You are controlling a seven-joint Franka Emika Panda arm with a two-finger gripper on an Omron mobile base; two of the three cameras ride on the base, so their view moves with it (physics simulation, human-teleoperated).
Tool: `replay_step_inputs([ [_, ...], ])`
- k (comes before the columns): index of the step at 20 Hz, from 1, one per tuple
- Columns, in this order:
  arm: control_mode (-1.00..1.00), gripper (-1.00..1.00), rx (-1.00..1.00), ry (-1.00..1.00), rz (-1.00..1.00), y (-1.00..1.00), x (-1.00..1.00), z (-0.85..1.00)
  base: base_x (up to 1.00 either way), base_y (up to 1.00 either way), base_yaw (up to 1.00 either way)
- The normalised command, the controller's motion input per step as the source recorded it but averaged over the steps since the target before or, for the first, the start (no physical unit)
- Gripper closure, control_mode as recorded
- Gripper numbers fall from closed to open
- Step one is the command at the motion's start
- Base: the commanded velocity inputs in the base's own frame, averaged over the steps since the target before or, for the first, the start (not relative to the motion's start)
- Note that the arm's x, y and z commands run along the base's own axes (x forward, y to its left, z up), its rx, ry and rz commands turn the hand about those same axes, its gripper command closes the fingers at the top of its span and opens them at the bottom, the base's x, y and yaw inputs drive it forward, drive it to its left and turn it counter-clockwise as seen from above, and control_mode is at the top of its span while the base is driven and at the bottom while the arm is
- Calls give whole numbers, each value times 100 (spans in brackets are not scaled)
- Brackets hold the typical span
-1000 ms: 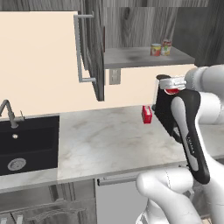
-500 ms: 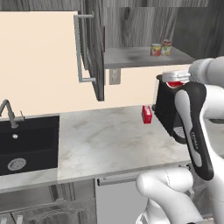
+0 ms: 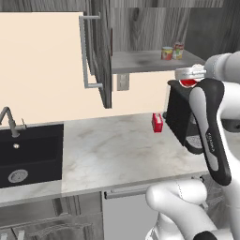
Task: Pick the cans from the counter and place them in their designated side in the cabinet.
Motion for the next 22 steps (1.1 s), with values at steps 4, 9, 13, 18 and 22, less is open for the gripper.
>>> replay_step_inputs([
  [4, -100, 100, 0, -6, 0, 0, 8, 5, 0, 0, 0],
  [9, -100, 100, 1, -3, 0, 0, 11, 1, 0, 0, 0],
  [13, -100, 100, 0, -3, 0, 0, 18, 0, 0, 0, 0],
  [18, -100, 100, 0, -1, 0, 0, 19, 2, 0, 0, 0],
  [22, -100, 100, 0, 0, 0, 0, 21, 5, 0, 0, 0],
])
